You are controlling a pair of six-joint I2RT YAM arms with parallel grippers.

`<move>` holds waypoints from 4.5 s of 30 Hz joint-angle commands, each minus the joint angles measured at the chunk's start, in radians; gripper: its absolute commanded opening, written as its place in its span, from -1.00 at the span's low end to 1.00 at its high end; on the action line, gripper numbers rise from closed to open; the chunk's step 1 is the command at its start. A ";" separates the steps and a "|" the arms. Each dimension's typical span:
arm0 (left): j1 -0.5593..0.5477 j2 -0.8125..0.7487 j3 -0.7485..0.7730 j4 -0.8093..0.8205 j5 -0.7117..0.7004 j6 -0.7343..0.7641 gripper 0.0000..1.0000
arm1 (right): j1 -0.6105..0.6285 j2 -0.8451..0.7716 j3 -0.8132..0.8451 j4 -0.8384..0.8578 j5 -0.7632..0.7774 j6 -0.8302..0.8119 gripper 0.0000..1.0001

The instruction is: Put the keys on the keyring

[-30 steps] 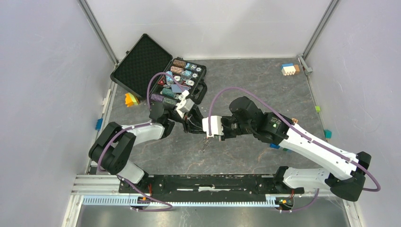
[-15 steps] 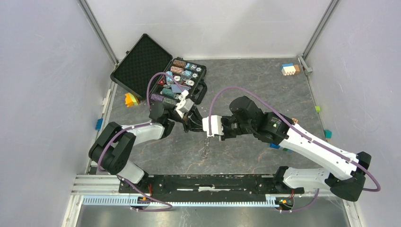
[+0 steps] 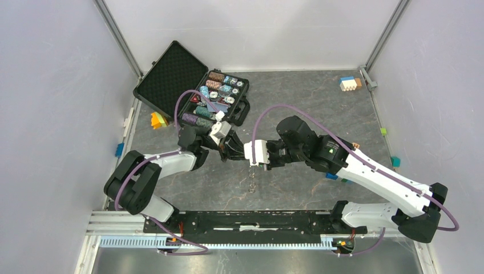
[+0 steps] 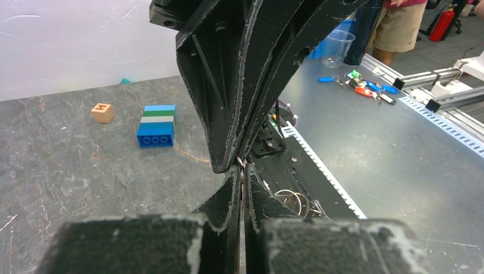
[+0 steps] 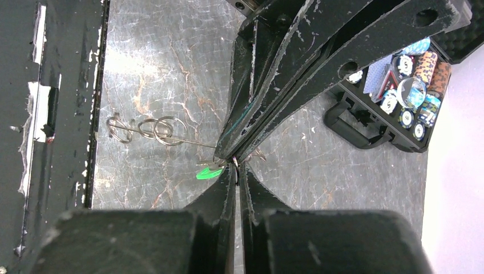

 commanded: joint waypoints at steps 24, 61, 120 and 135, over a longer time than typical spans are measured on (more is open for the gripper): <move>-0.006 -0.040 0.019 0.089 -0.143 -0.054 -0.95 | -0.026 -0.082 -0.001 0.067 -0.064 -0.145 0.27; 0.034 -0.065 0.037 0.078 -0.162 -0.063 -0.96 | -0.208 -0.038 -0.131 0.072 -0.451 -0.129 -0.26; 0.023 -0.038 0.011 0.079 -0.151 -0.049 -0.96 | -0.235 -0.085 -0.102 0.312 -0.347 0.108 -0.41; 0.018 -0.046 0.012 0.077 -0.153 -0.049 -0.96 | -0.235 -0.078 -0.126 0.320 -0.347 0.101 -0.65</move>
